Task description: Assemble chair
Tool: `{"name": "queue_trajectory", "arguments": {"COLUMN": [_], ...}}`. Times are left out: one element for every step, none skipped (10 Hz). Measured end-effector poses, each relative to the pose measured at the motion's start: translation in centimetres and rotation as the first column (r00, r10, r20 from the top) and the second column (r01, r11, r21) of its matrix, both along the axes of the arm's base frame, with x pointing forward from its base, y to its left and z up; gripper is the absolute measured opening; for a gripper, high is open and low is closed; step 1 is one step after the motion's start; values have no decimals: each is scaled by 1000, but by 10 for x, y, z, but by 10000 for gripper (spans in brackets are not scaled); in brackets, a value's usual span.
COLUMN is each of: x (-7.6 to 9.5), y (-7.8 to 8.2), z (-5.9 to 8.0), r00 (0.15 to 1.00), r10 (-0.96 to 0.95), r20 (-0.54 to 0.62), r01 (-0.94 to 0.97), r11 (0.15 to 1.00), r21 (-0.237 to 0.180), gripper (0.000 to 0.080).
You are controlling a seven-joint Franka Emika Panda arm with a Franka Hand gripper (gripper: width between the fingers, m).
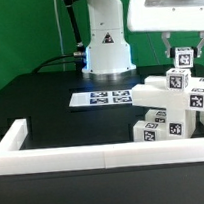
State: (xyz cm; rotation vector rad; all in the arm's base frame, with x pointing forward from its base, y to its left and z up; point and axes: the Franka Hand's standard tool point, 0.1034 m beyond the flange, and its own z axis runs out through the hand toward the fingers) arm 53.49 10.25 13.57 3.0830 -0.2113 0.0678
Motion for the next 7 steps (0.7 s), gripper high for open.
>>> {"name": "queue_trajectory", "arguments": {"x": [0,0,0,2,4,4,4], "y": [0,1,7,9,9,8,8], "z": [0,-1,-6,-6,-5,-7,-7], "r00": [1000,1000,1000,1000,1000,1000,1000], "r10": [-1,-5,-7,-3,-2,-3,-3], "r20": [0,1,7,9,11,9,10], "r01": [1,5,7,3,2,3,3], "r11": [1000,1000,1000,1000,1000,1000,1000], "r21": [0,-1,-4,-5,-5,-8,-8], "gripper": [288,288,288,288,288,288,288]}}
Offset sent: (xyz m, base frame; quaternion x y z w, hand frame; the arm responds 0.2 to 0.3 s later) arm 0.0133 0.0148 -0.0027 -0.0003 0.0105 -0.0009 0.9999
